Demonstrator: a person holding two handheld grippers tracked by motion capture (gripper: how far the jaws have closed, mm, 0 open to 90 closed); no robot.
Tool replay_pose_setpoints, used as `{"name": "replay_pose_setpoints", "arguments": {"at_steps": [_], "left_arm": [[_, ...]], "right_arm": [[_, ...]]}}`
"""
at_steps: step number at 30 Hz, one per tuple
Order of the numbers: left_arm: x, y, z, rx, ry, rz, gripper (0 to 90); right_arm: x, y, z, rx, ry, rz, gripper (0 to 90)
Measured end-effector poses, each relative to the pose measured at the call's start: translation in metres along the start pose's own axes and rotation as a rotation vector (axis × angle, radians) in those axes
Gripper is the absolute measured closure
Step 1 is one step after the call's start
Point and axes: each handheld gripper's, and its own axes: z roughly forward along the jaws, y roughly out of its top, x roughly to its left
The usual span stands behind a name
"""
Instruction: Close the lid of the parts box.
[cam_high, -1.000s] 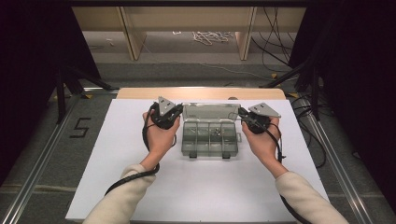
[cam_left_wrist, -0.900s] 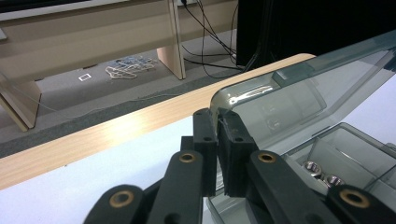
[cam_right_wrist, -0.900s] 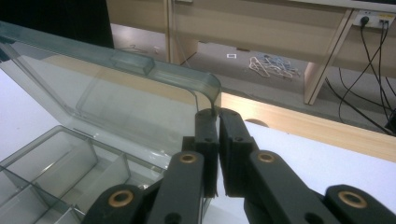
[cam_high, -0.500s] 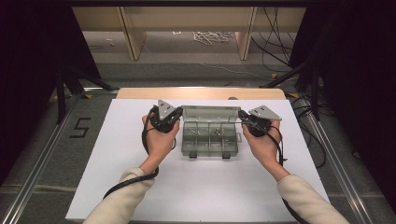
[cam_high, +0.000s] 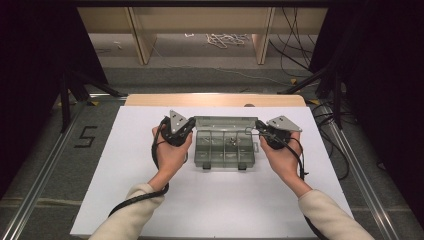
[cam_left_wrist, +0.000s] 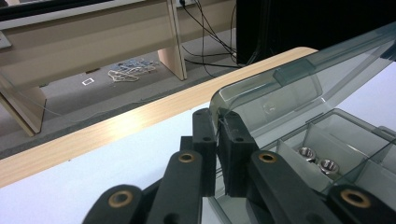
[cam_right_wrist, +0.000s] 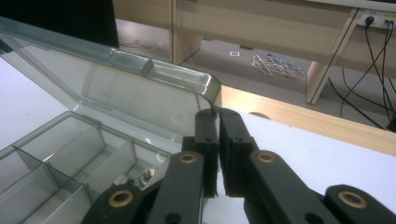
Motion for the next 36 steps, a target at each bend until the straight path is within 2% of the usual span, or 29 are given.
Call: {"name": "replay_pose_setpoints", "arguments": {"at_steps": [2, 6, 13, 22, 25, 26, 28, 36], "left_arm": [[-0.001, -0.001, -0.001, -0.001, 0.001, 0.006, 85.5], [-0.001, -0.003, -0.003, -0.002, -0.001, 0.015, 85.3], [-0.004, -0.006, -0.006, 0.000, -0.001, 0.037, 85.1], [-0.006, -0.010, -0.010, 0.006, -0.005, 0.041, 84.8], [-0.006, -0.011, -0.011, 0.008, -0.009, 0.043, 84.8], [-0.006, -0.012, -0.011, 0.007, -0.010, 0.043, 84.8], [-0.007, -0.013, -0.012, 0.010, -0.010, 0.042, 84.9], [-0.008, -0.017, -0.015, 0.013, -0.016, 0.050, 84.9]], "right_arm": [[0.001, -0.001, -0.001, 0.013, -0.003, 0.004, 87.2], [0.001, -0.002, -0.003, 0.008, 0.013, 0.003, 87.1], [0.002, -0.005, -0.005, 0.004, 0.008, -0.014, 87.1], [0.003, -0.008, -0.008, 0.012, 0.016, -0.016, 87.0], [0.002, -0.010, -0.009, 0.004, 0.011, -0.036, 87.0], [0.004, -0.010, -0.010, 0.014, 0.019, -0.022, 87.0], [0.004, -0.011, -0.011, 0.026, 0.021, -0.023, 87.0], [0.004, -0.013, -0.013, 0.029, 0.026, -0.024, 87.0]]}}
